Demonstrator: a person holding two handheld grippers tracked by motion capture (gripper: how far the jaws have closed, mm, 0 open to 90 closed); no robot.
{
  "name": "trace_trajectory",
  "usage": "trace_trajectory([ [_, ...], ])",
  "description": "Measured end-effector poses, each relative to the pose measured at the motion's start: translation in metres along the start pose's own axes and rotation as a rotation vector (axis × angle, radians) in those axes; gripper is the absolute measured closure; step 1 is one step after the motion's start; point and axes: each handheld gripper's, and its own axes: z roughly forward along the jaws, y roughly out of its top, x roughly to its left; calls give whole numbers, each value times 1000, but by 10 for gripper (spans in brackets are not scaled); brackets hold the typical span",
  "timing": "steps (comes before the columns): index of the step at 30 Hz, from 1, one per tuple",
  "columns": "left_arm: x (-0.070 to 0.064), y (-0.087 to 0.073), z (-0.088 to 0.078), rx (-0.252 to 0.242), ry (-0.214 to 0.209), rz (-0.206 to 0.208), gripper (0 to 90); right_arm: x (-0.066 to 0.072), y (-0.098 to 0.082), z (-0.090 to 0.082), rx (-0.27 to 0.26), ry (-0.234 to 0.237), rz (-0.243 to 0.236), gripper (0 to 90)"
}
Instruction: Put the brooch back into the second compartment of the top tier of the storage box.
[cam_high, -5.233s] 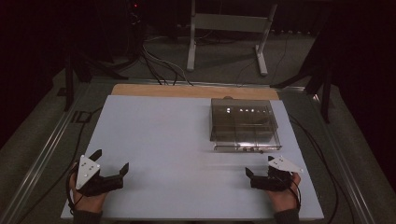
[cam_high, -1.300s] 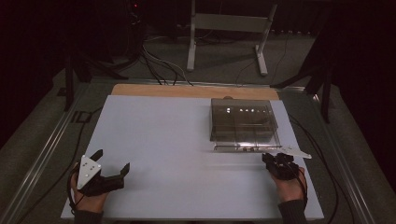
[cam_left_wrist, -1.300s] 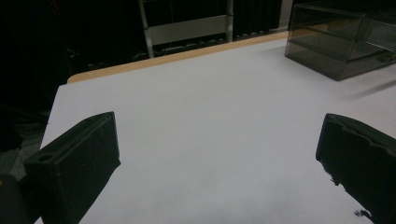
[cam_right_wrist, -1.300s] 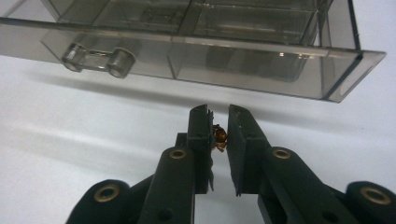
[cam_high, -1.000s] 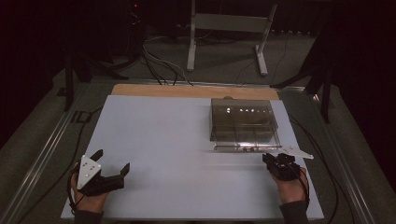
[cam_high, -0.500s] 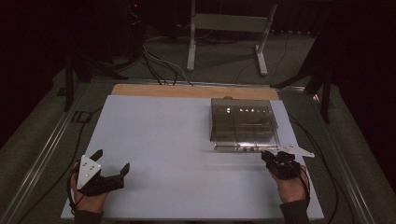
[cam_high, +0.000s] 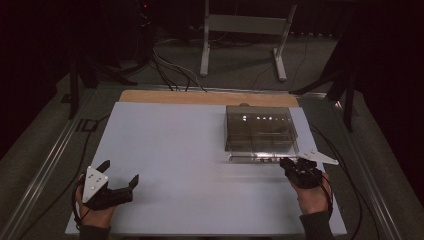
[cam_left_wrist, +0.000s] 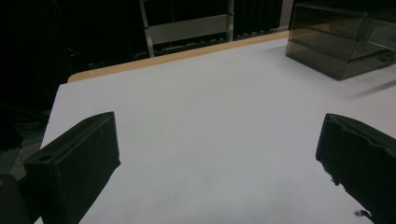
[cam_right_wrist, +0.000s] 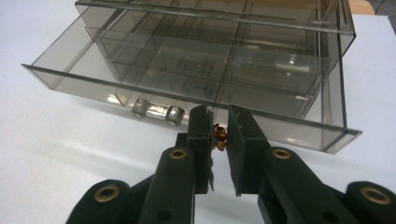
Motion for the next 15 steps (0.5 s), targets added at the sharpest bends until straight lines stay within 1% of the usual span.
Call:
trace_trajectory([
  [15, 0, 0, 0, 2, -1, 1, 2, 5, 18, 0, -35, 6, -6, 807],
])
